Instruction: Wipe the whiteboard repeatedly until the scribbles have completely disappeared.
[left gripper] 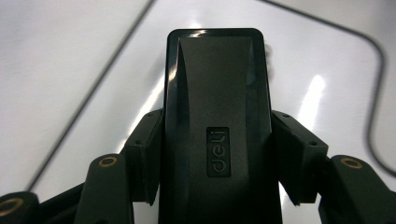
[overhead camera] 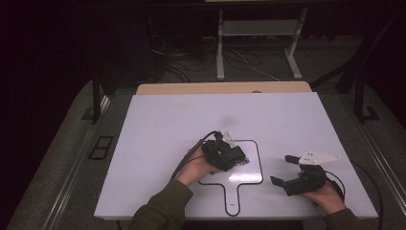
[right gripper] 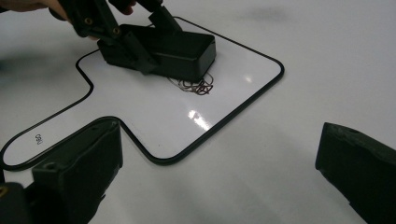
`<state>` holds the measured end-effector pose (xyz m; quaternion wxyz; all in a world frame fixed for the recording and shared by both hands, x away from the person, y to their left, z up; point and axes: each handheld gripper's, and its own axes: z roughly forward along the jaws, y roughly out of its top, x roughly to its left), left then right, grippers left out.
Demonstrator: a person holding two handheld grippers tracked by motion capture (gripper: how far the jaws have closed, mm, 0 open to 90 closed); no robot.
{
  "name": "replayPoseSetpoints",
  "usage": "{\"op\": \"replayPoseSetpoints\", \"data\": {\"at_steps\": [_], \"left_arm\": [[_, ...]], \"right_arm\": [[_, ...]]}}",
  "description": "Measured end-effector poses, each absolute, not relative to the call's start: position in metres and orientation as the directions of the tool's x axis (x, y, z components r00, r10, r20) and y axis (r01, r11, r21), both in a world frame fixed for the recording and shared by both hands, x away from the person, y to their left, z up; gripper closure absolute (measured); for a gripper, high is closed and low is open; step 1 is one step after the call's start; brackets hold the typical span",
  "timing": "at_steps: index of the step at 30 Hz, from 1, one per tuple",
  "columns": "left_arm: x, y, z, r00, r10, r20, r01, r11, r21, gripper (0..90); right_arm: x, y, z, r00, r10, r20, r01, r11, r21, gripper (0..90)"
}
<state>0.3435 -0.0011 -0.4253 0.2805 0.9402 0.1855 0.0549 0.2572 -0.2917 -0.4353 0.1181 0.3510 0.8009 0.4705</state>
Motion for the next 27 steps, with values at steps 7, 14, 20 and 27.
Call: {"op": "replayPoseSetpoints", "data": {"at_steps": [7, 14, 20, 27], "left_arm": [[0.359, 0.001, -0.425, 0.907, 0.419, 0.045, 0.329, -0.772, 0.544, 39.5], [0.368, 0.001, -0.425, 0.902, 0.43, 0.045, 0.342, -0.772, 0.536, 39.5], [0.356, -0.012, -0.424, 0.929, 0.37, 0.033, 0.296, -0.792, 0.533, 39.5], [0.354, -0.019, -0.424, 0.934, 0.357, 0.024, 0.29, -0.795, 0.533, 39.5]], "right_arm": [[0.257, -0.292, -0.435, -0.724, 0.676, 0.139, 0.449, 0.31, 0.838, 0.0], [0.258, -0.294, -0.435, -0.724, 0.675, 0.142, 0.45, 0.305, 0.839, 0.0], [0.257, -0.293, -0.435, -0.723, 0.676, 0.142, 0.451, 0.306, 0.839, 0.0], [0.257, -0.293, -0.435, -0.725, 0.674, 0.141, 0.45, 0.309, 0.838, 0.0]]}}
